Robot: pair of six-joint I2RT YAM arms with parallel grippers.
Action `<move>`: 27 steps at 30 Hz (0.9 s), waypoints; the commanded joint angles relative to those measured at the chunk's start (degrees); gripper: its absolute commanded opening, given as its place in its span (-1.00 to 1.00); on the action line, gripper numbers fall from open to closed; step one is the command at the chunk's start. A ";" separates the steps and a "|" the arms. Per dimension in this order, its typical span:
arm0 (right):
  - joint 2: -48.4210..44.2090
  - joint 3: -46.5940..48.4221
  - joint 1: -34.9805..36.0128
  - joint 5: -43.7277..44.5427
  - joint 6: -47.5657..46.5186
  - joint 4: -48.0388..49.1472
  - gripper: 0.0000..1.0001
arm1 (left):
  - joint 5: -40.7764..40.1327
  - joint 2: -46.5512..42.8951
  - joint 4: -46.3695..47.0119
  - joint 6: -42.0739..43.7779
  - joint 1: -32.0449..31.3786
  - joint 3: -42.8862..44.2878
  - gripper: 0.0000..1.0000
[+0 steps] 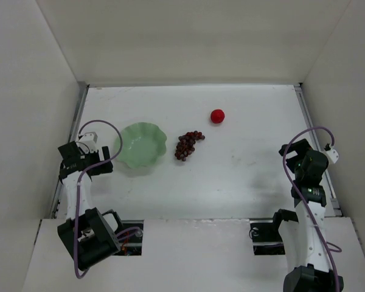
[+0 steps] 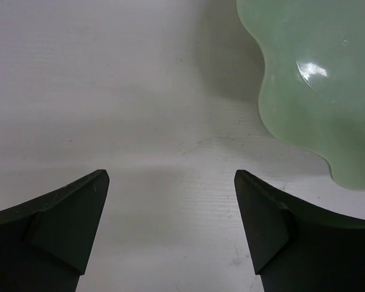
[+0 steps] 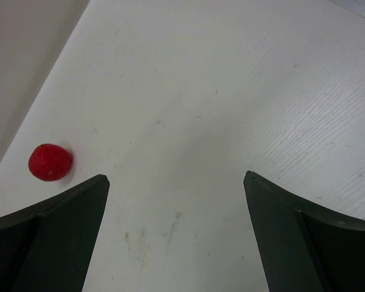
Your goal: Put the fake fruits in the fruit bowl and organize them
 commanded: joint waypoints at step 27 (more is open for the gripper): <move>-1.61 1.83 6.88 5.85 0.66 0.69 1.00 | -3.70 55.14 -31.66 2.91 -61.86 76.80 1.00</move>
